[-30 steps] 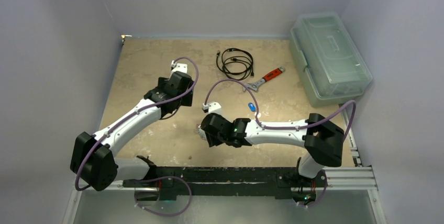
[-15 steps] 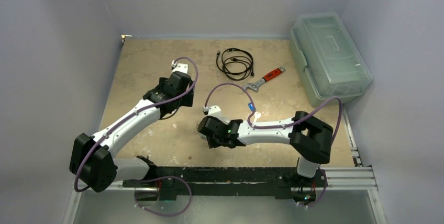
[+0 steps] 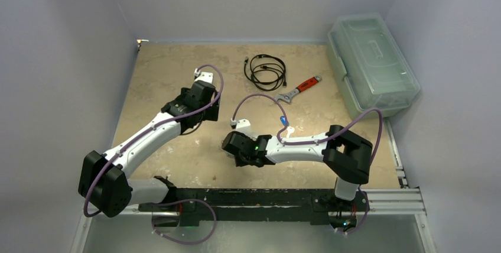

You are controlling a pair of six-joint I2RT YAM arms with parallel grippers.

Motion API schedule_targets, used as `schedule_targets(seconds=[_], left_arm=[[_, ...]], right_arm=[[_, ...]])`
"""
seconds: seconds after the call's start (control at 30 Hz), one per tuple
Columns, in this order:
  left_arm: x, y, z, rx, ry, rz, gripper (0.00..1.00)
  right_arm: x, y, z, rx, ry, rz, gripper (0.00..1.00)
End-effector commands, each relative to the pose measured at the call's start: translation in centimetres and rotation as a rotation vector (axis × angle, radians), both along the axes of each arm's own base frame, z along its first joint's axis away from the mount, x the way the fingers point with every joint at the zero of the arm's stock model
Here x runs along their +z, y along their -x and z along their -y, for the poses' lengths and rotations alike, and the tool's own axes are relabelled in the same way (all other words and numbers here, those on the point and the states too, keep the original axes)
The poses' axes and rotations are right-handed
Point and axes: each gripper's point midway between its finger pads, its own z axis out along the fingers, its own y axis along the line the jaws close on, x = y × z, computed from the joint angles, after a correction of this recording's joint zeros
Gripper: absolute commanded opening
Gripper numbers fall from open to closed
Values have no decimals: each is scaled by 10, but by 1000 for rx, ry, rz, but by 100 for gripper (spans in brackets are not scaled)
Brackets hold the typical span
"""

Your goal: Put the keys on the keyring

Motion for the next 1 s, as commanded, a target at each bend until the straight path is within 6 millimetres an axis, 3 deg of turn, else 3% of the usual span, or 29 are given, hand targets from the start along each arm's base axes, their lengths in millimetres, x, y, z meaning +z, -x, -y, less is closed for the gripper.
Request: schedule_targets(seconds=[0.0, 0.7, 0.9, 0.97], left_arm=[[19, -9, 8, -22, 36, 57, 80], [17, -8, 10, -37, 38, 50, 78], [18, -9, 11, -42, 41, 52, 77], [18, -9, 11, -42, 40, 52, 77]], right_arm=[[9, -6, -5, -49, -11, 29, 27], [-5, -10, 3, -87, 28, 40, 17], [-5, -10, 7, -89, 37, 43, 0], [-3, -12, 9, -95, 50, 53, 0]])
